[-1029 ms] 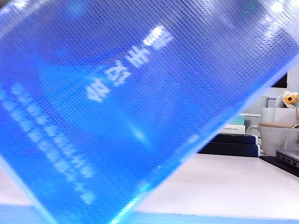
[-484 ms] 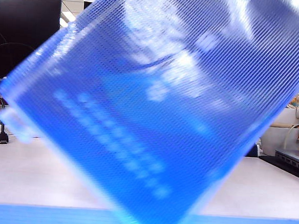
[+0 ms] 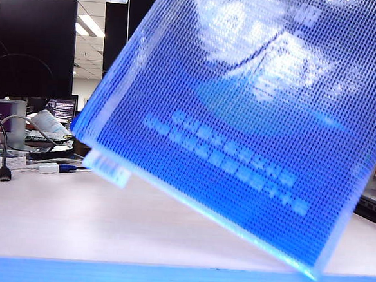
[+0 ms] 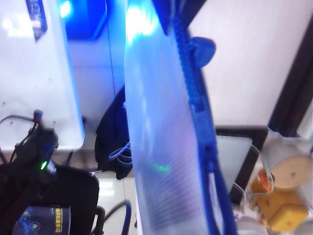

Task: Pick up the transparent plastic file bag with a blue zipper and open its zipper.

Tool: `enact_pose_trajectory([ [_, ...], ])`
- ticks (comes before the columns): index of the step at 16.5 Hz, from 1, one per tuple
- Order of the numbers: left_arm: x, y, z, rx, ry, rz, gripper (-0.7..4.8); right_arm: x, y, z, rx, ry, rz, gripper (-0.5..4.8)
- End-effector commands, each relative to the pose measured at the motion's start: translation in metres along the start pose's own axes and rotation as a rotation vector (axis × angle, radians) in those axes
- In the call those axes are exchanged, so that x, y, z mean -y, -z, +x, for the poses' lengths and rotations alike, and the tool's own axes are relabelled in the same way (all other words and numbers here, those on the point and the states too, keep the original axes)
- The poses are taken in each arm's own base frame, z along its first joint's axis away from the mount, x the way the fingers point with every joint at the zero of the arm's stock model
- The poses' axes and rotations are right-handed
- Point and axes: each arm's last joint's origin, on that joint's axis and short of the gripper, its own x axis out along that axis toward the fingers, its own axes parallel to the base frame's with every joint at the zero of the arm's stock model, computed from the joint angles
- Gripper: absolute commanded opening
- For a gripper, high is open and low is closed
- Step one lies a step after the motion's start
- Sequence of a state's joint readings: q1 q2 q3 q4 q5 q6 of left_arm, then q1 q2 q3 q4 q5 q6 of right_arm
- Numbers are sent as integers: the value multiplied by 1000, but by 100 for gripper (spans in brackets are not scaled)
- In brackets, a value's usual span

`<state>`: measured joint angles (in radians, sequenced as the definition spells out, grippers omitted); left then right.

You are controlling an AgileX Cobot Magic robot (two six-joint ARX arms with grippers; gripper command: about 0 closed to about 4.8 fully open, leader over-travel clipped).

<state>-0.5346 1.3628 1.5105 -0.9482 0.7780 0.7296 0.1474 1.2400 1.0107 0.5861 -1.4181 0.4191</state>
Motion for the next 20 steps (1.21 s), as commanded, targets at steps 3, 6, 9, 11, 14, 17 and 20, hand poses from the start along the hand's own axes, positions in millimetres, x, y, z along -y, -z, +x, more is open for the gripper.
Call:
enact_pose_trajectory([
  [3,3,20,4,-239,-85,-96,-7,-5,-30,-8,29,55,-108,-1],
  [6,6,45,14,-397,-108,-166,-7,-6,-44,-21,35,106,-129,-1],
  [9,8,59,19,-470,-115,-208,-7,-5,-46,-34,36,153,-122,-1],
  [11,8,64,20,-504,-126,-226,-7,-6,-47,-39,37,177,-130,0],
  [14,9,69,16,-601,-166,-244,-7,-7,-50,-51,39,223,-152,-1],
  [17,9,74,11,-696,-212,-264,-7,-7,-50,-56,39,244,-152,-1],
  [20,3,75,9,-694,-287,-286,-6,-6,-49,-56,39,244,-144,-1],
])
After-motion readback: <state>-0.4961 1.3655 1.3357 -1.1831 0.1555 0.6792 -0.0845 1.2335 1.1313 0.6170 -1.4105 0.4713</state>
